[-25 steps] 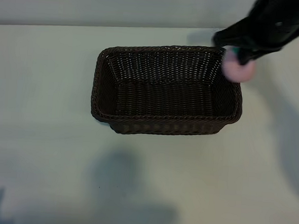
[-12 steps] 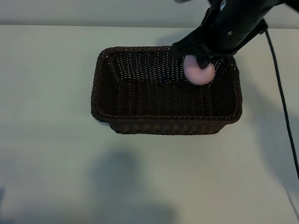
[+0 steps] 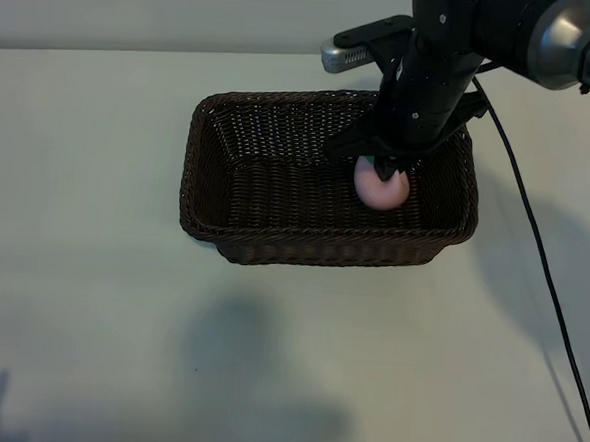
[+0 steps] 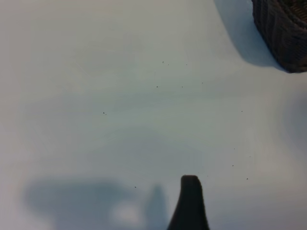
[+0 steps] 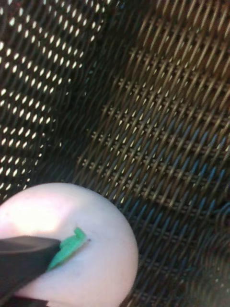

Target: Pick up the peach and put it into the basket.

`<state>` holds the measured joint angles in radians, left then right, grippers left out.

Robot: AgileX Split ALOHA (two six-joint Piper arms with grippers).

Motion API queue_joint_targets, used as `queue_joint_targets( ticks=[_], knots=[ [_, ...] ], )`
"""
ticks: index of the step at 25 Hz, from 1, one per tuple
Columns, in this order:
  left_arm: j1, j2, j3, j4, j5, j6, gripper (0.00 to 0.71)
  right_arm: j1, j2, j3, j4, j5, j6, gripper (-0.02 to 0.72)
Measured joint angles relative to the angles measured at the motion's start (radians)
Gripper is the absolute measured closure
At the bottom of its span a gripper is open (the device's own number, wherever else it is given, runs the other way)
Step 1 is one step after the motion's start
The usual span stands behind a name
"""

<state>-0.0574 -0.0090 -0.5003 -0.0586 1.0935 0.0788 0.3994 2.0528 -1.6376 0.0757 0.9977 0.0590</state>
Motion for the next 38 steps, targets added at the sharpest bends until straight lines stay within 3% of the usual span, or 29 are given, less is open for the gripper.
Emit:
queue_joint_targets(
  ticks=[5, 8, 10, 16, 18, 22, 27, 33, 38],
  knots=[
    [0.0, 0.0, 0.0, 0.0, 0.0, 0.0, 0.118, 0.0, 0.011, 0.0, 0.0, 0.008, -0.018, 0.647],
    [0.0, 0.0, 0.0, 0.0, 0.0, 0.0, 0.118, 0.0, 0.01, -0.007, 0.001, 0.024, -0.019, 0.58],
    [0.0, 0.0, 0.0, 0.0, 0.0, 0.0, 0.118, 0.0, 0.01, -0.007, 0.001, 0.034, -0.02, 0.478],
    [0.0, 0.0, 0.0, 0.0, 0.0, 0.0, 0.118, 0.0, 0.009, -0.008, 0.001, 0.061, -0.022, 0.082],
    [0.0, 0.0, 0.0, 0.0, 0.0, 0.0, 0.118, 0.0, 0.009, -0.01, 0.004, 0.077, -0.024, 0.013],
    [0.0, 0.0, 0.0, 0.0, 0.0, 0.0, 0.118, 0.0, 0.009, -0.067, 0.02, 0.138, -0.024, 0.01],
    [0.0, 0.0, 0.0, 0.0, 0.0, 0.0, 0.118, 0.0, 0.009, -0.221, 0.024, 0.21, -0.023, 0.107],
    [0.0, 0.0, 0.0, 0.0, 0.0, 0.0, 0.118, -0.022, 0.009, -0.326, -0.031, 0.218, -0.023, 0.126],
    [0.0, 0.0, 0.0, 0.0, 0.0, 0.0, 0.118, -0.133, 0.009, -0.327, -0.046, 0.221, -0.023, 0.126]
  ],
)
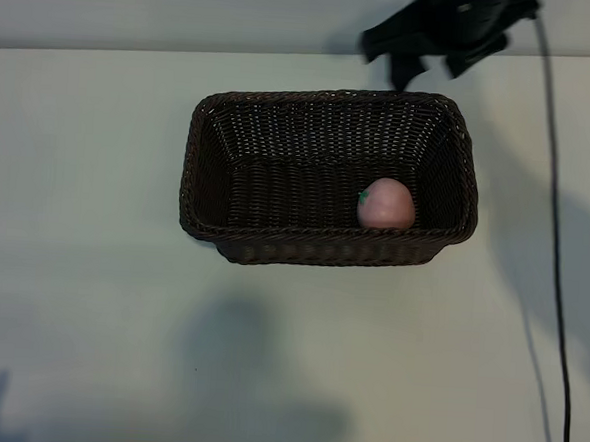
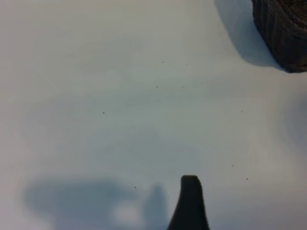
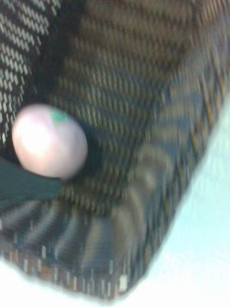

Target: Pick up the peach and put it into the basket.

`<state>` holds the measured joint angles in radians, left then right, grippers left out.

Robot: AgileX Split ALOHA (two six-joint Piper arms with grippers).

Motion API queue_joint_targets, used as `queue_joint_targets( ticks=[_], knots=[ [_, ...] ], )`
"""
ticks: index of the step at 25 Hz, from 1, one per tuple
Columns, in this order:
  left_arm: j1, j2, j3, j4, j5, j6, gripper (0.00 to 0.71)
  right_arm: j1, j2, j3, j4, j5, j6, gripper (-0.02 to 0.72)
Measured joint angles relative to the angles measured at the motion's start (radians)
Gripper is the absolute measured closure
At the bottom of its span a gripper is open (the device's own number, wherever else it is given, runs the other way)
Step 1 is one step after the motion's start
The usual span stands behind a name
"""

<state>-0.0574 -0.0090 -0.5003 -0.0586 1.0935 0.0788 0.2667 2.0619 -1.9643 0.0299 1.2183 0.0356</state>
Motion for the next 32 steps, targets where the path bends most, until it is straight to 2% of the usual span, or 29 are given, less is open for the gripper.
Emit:
queue_joint_targets(
  ticks=[8, 15, 24, 32],
  knots=[
    [0.0, 0.0, 0.0, 0.001, 0.0, 0.0, 0.118, -0.24, 0.0, 0.0, -0.004, 0.001, -0.022, 0.126],
    [0.0, 0.0, 0.0, 0.001, 0.0, 0.0, 0.118, -0.383, 0.0, 0.0, 0.04, 0.001, -0.023, 0.126],
    [0.0, 0.0, 0.0, 0.001, 0.0, 0.0, 0.118, -0.477, -0.148, 0.111, 0.055, 0.001, -0.036, 0.154],
    [0.0, 0.0, 0.0, 0.001, 0.0, 0.0, 0.118, -0.486, -0.429, 0.234, 0.077, 0.003, -0.056, 0.168]
  ],
)
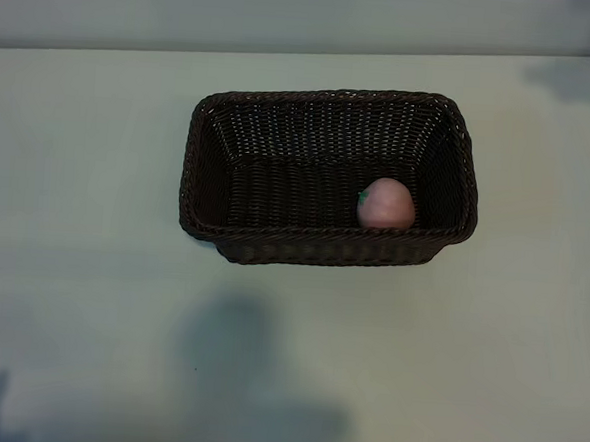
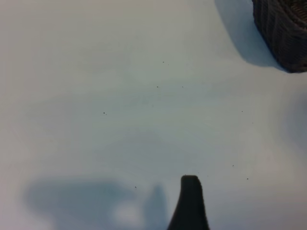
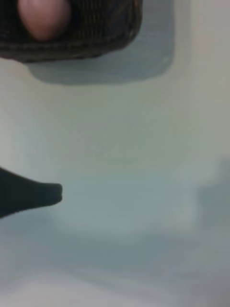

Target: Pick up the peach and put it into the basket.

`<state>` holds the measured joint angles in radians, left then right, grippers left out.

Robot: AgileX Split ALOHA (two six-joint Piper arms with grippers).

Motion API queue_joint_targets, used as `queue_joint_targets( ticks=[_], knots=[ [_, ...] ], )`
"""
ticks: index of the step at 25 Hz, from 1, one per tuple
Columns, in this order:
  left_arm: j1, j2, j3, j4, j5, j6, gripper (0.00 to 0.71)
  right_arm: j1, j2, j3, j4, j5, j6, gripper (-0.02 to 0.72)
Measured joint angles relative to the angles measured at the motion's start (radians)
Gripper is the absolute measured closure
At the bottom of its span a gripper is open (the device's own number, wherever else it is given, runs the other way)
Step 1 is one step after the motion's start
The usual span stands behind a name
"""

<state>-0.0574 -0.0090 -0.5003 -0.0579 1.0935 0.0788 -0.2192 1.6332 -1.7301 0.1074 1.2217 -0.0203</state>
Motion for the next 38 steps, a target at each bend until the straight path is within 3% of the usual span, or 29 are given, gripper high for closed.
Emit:
queue_joint_targets(
  ticks=[7, 17, 31, 38],
  knots=[
    [0.0, 0.0, 0.0, 0.0, 0.0, 0.0, 0.118, 0.001, -0.246, 0.078, 0.045, 0.004, -0.002, 0.168],
    [0.0, 0.0, 0.0, 0.0, 0.0, 0.0, 0.118, 0.001, -0.58, 0.227, 0.048, 0.005, -0.008, 0.168],
    [0.0, 0.0, 0.0, 0.0, 0.0, 0.0, 0.118, 0.005, -1.089, 0.553, 0.047, -0.107, -0.039, 0.168],
    [0.0, 0.0, 0.0, 0.0, 0.0, 0.0, 0.118, 0.111, -1.26, 0.695, 0.046, -0.205, -0.045, 0.168]
  ],
)
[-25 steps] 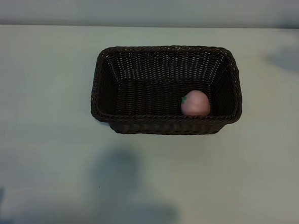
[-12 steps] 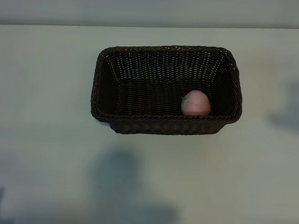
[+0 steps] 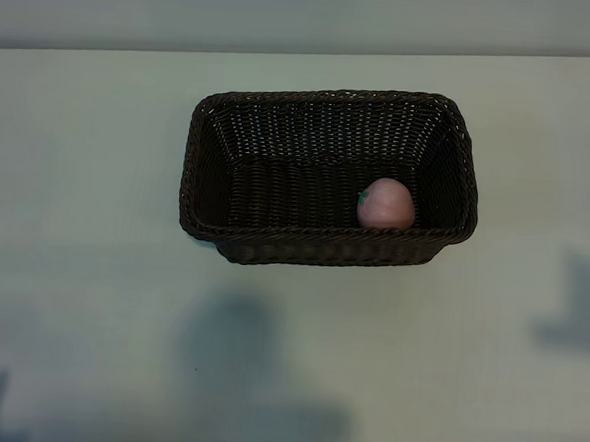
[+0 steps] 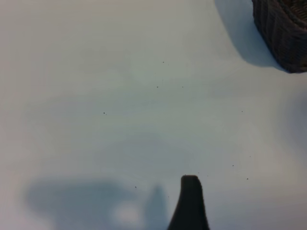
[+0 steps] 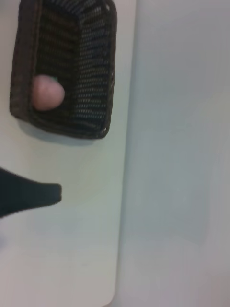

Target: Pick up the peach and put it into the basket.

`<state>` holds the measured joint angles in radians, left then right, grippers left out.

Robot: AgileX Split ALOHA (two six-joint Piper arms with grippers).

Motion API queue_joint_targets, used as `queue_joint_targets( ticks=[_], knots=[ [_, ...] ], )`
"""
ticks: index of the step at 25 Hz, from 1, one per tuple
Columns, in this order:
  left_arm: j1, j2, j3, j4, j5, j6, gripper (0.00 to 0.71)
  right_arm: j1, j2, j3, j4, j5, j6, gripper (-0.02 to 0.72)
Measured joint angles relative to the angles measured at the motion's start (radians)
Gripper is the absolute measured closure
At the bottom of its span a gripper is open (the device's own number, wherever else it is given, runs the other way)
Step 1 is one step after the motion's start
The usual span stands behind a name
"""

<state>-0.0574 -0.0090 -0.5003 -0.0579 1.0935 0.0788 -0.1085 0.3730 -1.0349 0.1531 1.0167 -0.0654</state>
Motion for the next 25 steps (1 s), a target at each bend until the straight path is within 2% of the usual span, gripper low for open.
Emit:
queue_joint_targets(
  ticks=[8, 13, 23, 25],
  knots=[
    [0.0, 0.0, 0.0, 0.0, 0.0, 0.0, 0.118, 0.02, -0.174, 0.144, -0.004, -0.044, -0.004, 0.168],
    [0.0, 0.0, 0.0, 0.0, 0.0, 0.0, 0.118, 0.036, -0.256, 0.23, -0.016, -0.047, -0.004, 0.168],
    [0.0, 0.0, 0.0, 0.0, 0.0, 0.0, 0.118, 0.06, -0.381, 0.403, -0.018, 0.014, -0.004, 0.168],
    [0.0, 0.0, 0.0, 0.001, 0.0, 0.0, 0.118, 0.06, -0.381, 0.429, -0.018, 0.045, -0.004, 0.168]
  ],
)
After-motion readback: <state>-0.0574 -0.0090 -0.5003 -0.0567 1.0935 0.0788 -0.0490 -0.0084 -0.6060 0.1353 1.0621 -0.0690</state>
